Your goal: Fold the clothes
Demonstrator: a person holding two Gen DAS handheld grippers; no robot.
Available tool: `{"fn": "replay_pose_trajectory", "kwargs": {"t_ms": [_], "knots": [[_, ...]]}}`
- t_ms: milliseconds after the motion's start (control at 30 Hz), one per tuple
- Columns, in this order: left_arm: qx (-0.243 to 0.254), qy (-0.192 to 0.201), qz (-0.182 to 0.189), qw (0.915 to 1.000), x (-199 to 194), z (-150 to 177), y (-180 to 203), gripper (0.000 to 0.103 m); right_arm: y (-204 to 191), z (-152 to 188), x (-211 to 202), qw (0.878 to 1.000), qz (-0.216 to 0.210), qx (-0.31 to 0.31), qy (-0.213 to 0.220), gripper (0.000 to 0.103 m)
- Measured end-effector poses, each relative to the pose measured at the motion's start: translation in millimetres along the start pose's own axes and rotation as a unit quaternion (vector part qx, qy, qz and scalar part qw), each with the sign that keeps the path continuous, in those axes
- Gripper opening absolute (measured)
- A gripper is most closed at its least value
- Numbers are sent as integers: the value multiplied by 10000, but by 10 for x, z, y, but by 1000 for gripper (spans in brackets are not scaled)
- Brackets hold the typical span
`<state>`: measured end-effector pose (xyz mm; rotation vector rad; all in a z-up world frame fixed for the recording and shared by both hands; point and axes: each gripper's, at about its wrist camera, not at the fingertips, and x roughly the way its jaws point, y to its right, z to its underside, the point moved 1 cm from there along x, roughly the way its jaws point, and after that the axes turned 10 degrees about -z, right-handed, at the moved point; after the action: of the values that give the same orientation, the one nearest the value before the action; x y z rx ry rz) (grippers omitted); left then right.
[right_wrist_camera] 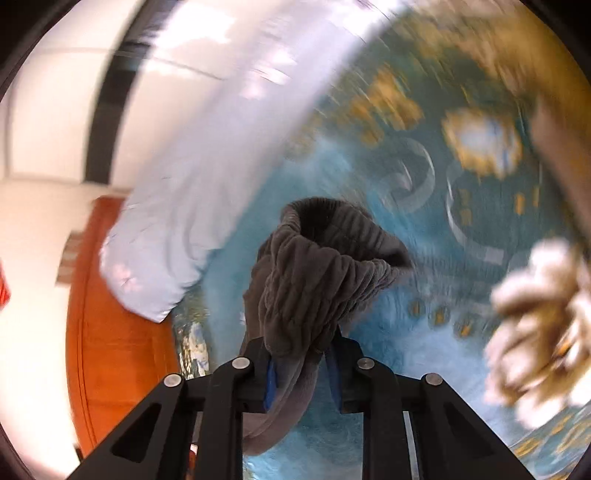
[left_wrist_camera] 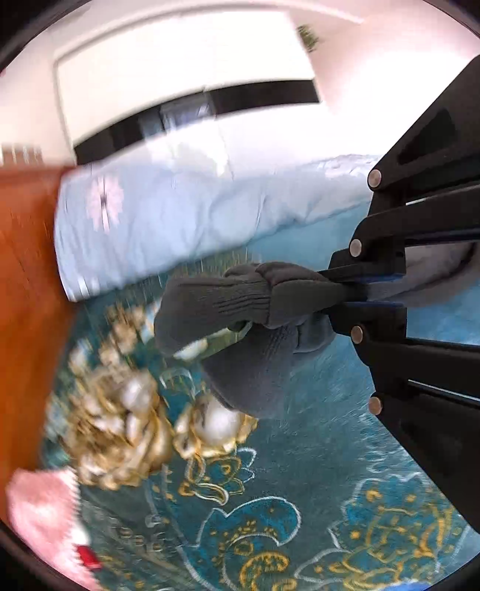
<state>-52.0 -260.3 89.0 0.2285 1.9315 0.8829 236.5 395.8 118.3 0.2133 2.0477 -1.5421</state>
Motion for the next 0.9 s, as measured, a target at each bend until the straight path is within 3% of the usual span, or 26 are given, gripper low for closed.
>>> {"fn": "replay_pose_trajectory", "kwargs": {"t_ms": [100,200,233,333,467,567,700,900], "knots": [[-135,-119,-362,9992,13,324,-284,8,190,28,-97,9986,288,-375,-226,25],[-562,-871,-1447,9840,512,519,-760,8,750,203,155,9918,1008,176,-765,26],[-719,-968,-1561,9803,565,567,-863,8,854,269,184,9914,1015,303,-762,26],[-1009,-922,-1503,9791,545,592,-951,8,926,356,153,9932,886,351,-662,29],[-678,-931,-1624,9800,507,480,-745,8,847,354,77,9925,873,356,-778,34],[-605,-899,-1766,9783,478,468,-669,12,679,435,-90,9870,1384,55,-814,53],[-886,-923,-1983,9718,371,566,-782,15,332,548,-280,9737,1961,-925,-694,54],[-791,-557,-1857,9778,111,814,-599,18,-56,420,157,9749,1138,-1641,-988,55]]}}
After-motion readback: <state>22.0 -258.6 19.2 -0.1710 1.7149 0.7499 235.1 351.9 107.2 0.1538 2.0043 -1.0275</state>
